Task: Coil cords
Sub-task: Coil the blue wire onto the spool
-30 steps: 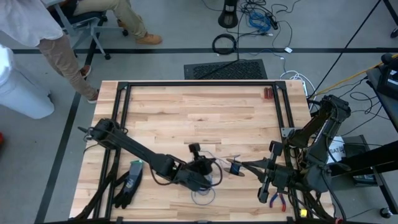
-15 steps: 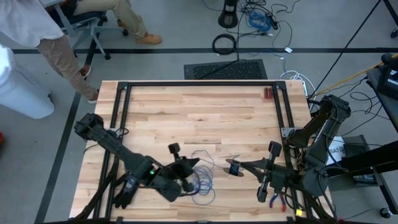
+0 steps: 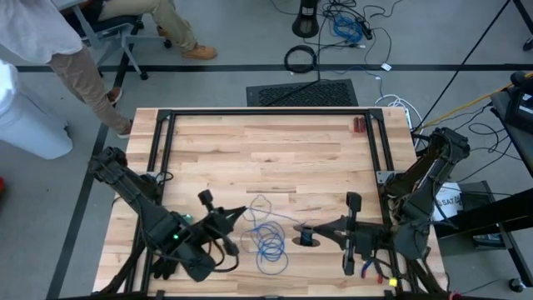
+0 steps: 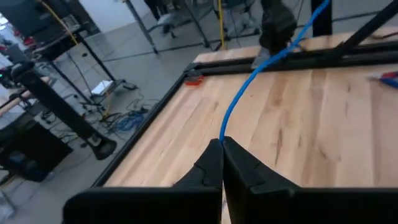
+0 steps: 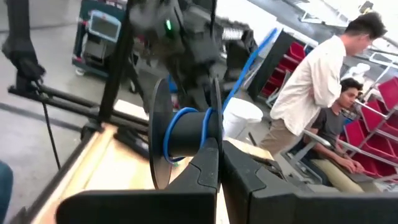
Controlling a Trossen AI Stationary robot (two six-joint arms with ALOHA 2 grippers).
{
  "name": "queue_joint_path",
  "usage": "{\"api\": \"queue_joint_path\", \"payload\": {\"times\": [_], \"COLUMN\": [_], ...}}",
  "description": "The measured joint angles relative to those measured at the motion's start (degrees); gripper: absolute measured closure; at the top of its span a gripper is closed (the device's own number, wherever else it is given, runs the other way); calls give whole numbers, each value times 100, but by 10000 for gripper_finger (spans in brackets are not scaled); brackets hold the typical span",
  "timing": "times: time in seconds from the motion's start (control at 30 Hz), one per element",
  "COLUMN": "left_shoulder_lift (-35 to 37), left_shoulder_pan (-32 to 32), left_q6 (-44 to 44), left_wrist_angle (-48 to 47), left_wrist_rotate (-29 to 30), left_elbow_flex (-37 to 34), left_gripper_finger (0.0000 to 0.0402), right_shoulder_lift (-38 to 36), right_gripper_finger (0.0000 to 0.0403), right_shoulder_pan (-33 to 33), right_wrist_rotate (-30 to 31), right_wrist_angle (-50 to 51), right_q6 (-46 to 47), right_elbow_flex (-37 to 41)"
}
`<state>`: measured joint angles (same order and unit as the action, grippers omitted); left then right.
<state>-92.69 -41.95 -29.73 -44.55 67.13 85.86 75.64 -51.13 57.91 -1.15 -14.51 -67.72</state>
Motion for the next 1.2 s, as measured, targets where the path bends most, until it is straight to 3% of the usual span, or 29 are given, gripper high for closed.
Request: {"api": "queue_joint_path", "payload": {"times": [0.13, 0.37, 0.63, 1.0, 1.2], "left_shoulder_lift": [107, 136, 136, 137, 136], "left_shoulder_pan": [-188, -313, -309, -324, -324], "left_q6": [-3, 1, 26, 928, 957], "left_wrist_angle": [71, 157, 509, 1675, 1813], "left_wrist_rotate": [115, 257, 265, 233, 211], "left_elbow_flex": [0, 0, 0, 0, 0], "left_gripper_finger": [400, 400, 400, 400, 400], "right_shoulder_lift": [0, 34, 243, 533, 680], "right_gripper_finger": [403, 403, 403, 403, 403], "right_shoulder_pan": [224, 591, 926, 1189, 1260], "right_wrist_rotate": [-86, -918, -1007, 33, 558], "right_wrist_angle": [547, 1088, 1369, 1375, 1169], "right_q6": [331, 695, 769, 748, 787], "right_elbow_flex": [0, 0, 0, 0, 0]}}
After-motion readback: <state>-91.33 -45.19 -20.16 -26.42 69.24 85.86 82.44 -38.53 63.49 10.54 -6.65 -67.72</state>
